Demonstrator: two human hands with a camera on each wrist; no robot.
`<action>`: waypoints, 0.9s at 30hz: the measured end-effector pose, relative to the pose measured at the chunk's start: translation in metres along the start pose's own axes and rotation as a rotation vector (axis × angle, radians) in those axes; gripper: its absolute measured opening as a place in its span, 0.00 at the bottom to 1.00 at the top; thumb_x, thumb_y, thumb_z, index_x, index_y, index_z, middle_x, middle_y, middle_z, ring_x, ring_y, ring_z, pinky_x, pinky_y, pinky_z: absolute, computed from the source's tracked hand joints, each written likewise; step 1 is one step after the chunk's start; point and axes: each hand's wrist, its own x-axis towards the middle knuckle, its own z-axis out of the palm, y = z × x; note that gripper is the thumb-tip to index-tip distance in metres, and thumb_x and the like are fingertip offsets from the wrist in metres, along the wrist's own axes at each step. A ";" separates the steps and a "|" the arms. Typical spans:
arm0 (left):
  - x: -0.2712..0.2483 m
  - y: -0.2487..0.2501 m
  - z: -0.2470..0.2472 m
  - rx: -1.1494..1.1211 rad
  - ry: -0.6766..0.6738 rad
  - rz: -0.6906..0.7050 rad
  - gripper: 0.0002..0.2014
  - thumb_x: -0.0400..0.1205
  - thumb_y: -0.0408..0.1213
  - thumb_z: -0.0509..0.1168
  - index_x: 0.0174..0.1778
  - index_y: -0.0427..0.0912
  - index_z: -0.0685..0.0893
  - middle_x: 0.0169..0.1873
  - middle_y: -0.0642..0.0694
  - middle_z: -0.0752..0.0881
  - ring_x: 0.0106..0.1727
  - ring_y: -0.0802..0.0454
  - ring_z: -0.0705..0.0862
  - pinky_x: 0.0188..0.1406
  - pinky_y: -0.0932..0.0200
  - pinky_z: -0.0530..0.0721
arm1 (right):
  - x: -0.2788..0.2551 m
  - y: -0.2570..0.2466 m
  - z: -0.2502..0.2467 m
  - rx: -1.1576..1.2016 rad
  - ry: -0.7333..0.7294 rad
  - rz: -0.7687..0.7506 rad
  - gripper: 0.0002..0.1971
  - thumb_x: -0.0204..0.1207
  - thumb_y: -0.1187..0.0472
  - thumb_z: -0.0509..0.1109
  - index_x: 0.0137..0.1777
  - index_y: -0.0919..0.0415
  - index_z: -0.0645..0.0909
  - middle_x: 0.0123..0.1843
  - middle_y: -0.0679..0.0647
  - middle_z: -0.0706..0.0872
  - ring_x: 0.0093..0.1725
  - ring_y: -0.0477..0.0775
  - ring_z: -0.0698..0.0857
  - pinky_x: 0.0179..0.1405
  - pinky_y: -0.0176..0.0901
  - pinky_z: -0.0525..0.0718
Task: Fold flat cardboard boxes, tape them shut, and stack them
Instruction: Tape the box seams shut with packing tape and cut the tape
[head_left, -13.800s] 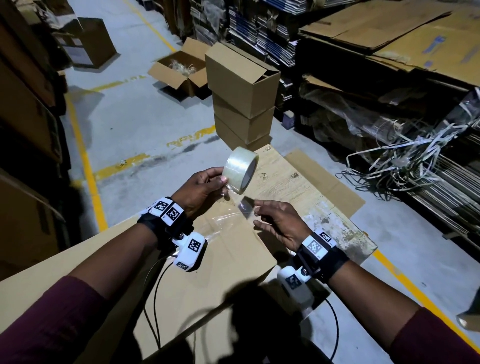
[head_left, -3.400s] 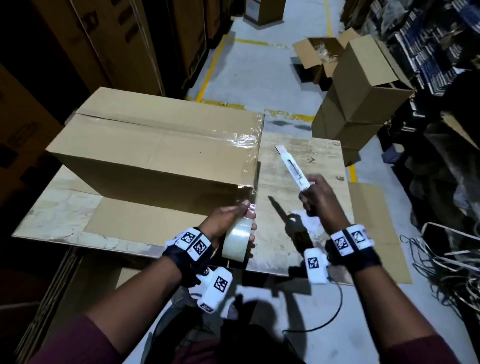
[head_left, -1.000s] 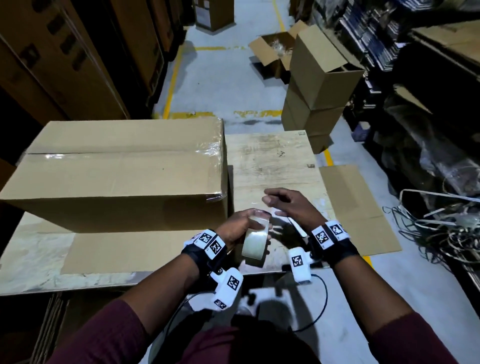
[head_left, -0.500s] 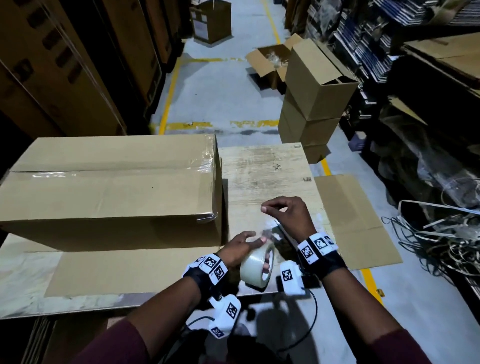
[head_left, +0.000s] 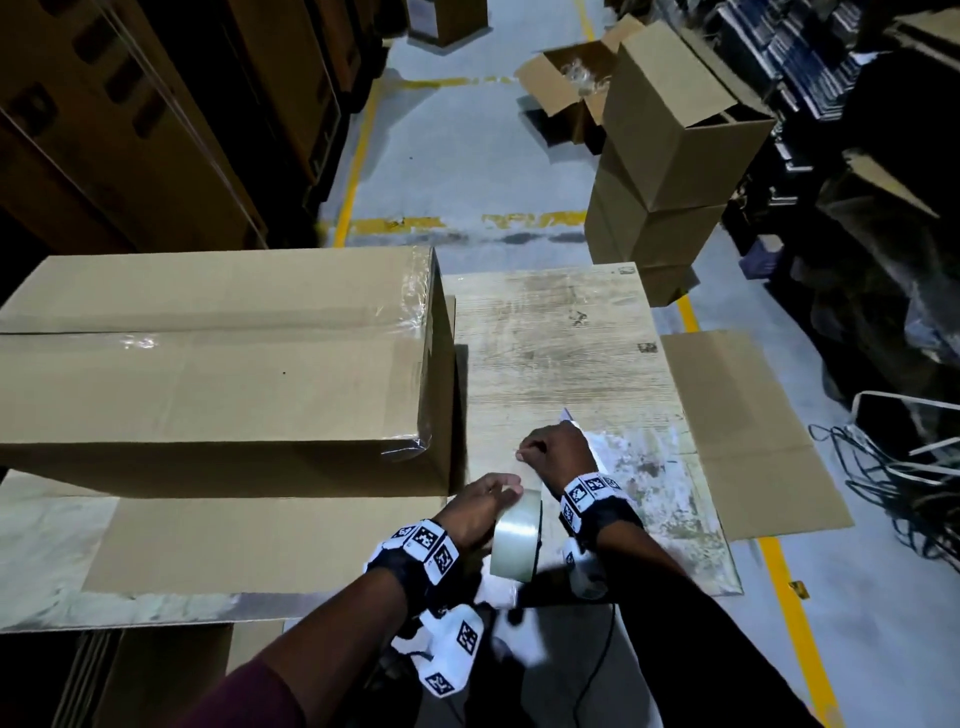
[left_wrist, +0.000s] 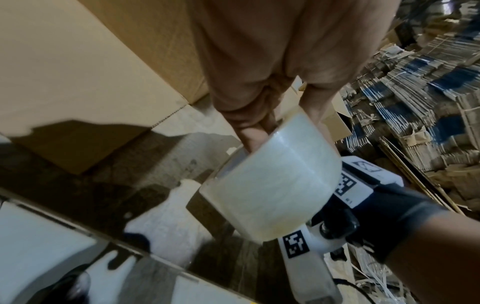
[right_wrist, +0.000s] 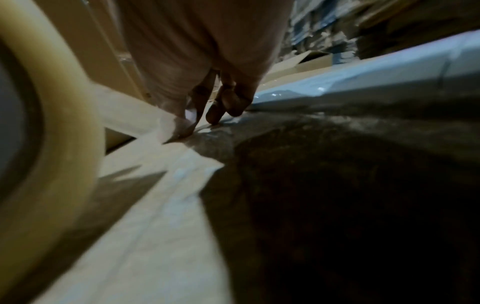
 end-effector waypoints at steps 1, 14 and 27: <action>0.001 0.000 0.000 0.006 0.007 -0.005 0.06 0.79 0.42 0.72 0.49 0.48 0.85 0.47 0.44 0.86 0.45 0.47 0.83 0.43 0.56 0.77 | 0.004 -0.001 0.000 -0.047 -0.021 0.021 0.08 0.72 0.61 0.82 0.37 0.65 0.90 0.37 0.55 0.92 0.39 0.52 0.88 0.67 0.45 0.79; -0.015 0.006 0.005 0.361 0.008 0.096 0.21 0.89 0.48 0.61 0.78 0.47 0.74 0.65 0.48 0.79 0.60 0.53 0.78 0.36 0.83 0.74 | -0.003 0.010 -0.012 -0.239 0.114 0.308 0.25 0.71 0.49 0.84 0.28 0.58 0.70 0.27 0.53 0.77 0.28 0.55 0.77 0.26 0.42 0.67; -0.178 0.095 -0.033 0.894 -0.075 1.132 0.11 0.87 0.45 0.66 0.59 0.47 0.90 0.49 0.55 0.92 0.47 0.58 0.90 0.47 0.61 0.86 | -0.037 -0.132 -0.070 0.381 0.139 -0.144 0.03 0.79 0.62 0.78 0.50 0.58 0.92 0.43 0.48 0.93 0.43 0.42 0.91 0.41 0.35 0.89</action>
